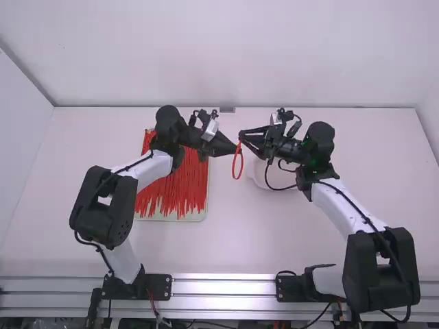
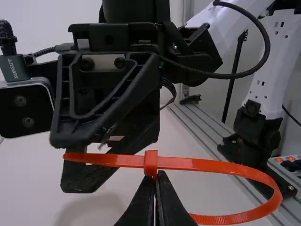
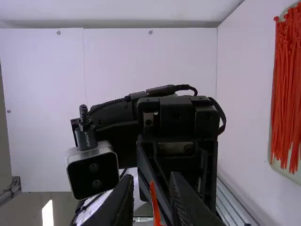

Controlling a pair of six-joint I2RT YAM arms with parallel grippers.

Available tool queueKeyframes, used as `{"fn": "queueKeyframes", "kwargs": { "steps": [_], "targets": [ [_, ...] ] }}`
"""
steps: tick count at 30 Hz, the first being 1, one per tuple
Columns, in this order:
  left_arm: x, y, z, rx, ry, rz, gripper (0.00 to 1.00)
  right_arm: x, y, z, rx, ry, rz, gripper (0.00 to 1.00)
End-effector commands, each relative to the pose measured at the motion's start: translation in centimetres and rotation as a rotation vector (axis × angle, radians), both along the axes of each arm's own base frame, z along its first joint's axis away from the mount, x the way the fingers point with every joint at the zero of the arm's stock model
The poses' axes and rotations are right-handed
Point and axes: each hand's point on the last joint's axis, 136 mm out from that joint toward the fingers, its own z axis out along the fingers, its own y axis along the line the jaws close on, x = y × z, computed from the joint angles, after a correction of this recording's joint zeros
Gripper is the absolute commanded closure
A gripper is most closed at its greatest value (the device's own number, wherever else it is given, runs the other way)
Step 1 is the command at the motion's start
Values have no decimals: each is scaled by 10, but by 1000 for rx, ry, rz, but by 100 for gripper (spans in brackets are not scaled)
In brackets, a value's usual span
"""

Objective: Fasten the cable tie

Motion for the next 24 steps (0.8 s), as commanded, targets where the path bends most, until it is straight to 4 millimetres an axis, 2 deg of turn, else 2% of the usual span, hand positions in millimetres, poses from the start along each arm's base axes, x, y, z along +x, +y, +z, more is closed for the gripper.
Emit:
{"fn": "queueKeyframes", "kwargs": {
  "steps": [1,3,6,12,24],
  "targets": [
    [-8,-2,13,-9,-40,-23,98,0,0,1,1,-3,2,85],
    [-8,-2,13,-9,-41,-21,98,-1,0,1,2,-2,5,87],
    [-6,0,13,-10,-40,-10,98,-1,0,1,2,-2,6,100],
    [-6,0,14,-8,-30,-9,98,-2,4,1,2,-2,12,100],
    [-7,0,12,5,2,-22,98,9,-5,2,3,-7,-51,100]
  ]
}}
